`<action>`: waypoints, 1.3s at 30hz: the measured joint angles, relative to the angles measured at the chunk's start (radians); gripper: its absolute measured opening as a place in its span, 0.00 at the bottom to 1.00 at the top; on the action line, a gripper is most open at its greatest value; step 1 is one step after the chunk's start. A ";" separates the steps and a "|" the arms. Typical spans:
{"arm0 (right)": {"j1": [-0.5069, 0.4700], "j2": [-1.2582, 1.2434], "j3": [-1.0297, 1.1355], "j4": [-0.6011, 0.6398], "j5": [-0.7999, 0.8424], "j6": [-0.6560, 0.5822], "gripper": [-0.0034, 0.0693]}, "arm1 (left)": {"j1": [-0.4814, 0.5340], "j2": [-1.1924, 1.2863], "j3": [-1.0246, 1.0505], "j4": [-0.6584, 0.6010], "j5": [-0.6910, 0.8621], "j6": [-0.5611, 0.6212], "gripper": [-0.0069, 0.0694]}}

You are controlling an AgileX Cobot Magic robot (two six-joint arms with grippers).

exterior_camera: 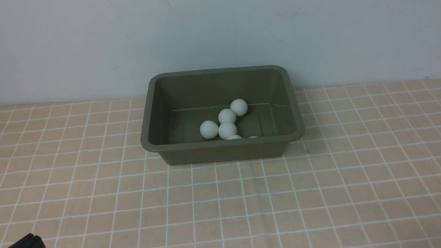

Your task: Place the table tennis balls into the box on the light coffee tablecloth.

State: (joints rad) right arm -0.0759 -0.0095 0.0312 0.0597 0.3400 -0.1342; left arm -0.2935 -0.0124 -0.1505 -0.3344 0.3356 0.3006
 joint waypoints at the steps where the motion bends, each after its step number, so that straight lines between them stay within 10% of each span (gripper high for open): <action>1: 0.000 0.000 0.000 0.002 0.009 0.003 0.02 | 0.000 0.000 0.000 0.000 0.000 0.000 0.00; 26: 0.000 0.000 -0.003 0.005 0.031 0.006 0.02 | 0.011 0.000 0.001 0.038 -0.001 0.036 0.00; 39: 0.000 0.000 -0.003 0.006 0.031 0.006 0.02 | 0.295 0.000 0.178 0.076 -0.059 0.038 0.00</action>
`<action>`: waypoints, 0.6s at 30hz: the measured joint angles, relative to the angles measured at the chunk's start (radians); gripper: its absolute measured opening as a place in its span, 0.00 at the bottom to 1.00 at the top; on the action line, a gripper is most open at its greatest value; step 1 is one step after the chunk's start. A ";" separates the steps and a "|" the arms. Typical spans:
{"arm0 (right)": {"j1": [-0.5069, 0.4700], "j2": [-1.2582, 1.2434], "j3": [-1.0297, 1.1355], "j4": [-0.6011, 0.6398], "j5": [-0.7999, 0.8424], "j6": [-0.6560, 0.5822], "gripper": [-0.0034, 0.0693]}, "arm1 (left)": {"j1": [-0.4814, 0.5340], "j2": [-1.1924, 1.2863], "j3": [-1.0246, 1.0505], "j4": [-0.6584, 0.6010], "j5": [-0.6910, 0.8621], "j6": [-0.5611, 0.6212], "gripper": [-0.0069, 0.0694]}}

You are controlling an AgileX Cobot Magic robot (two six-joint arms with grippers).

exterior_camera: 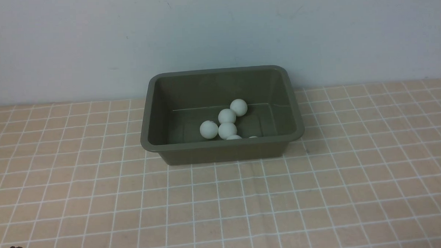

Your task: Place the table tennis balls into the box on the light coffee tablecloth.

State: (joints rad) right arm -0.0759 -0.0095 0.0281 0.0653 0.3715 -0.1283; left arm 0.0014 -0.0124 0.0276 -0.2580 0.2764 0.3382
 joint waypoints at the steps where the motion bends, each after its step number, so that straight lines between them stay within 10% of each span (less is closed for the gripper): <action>1: 0.000 0.000 0.000 0.000 0.000 0.000 0.02 | 0.003 0.000 0.001 0.000 0.000 -0.002 0.00; 18: 0.000 0.000 0.000 0.000 0.000 0.001 0.02 | 0.003 0.000 0.002 0.018 0.004 0.008 0.00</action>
